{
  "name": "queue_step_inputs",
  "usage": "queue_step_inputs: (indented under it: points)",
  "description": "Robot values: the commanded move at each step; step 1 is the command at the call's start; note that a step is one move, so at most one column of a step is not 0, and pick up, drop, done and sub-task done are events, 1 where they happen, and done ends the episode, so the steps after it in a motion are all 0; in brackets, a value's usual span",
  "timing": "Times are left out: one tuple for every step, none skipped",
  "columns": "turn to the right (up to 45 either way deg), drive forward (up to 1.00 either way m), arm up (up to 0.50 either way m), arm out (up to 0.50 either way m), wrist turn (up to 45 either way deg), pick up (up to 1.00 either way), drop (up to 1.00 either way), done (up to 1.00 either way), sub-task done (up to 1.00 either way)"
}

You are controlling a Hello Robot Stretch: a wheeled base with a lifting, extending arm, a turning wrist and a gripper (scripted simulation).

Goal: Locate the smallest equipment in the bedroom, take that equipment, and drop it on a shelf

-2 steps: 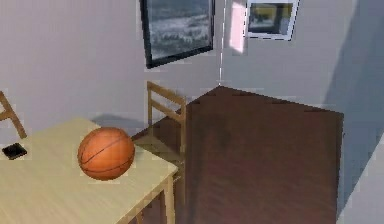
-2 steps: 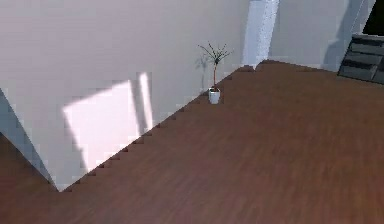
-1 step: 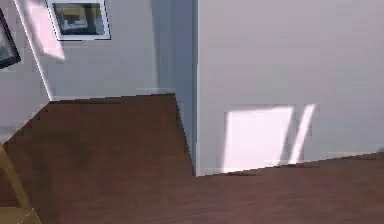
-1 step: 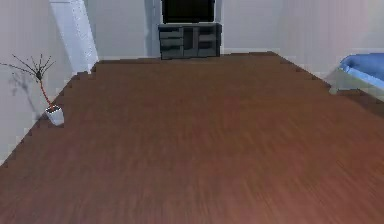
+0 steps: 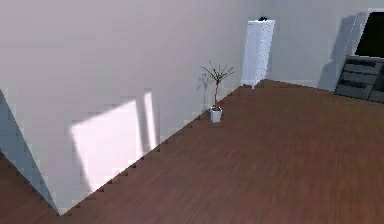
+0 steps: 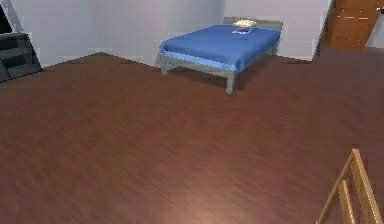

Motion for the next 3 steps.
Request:
queue_step_inputs:
  points:
    - [15.0, 0.0, 0.0, 0.0, 0.0, 0.0, 0.0, 0.0, 0.0]
    - [0.0, 0.1, 0.0, 0.0, 0.0, 0.0, 0.0, 0.0, 0.0]
    - [-45.0, 0.0, 0.0, 0.0, 0.0, 0.0, 0.0, 0.0, 0.0]
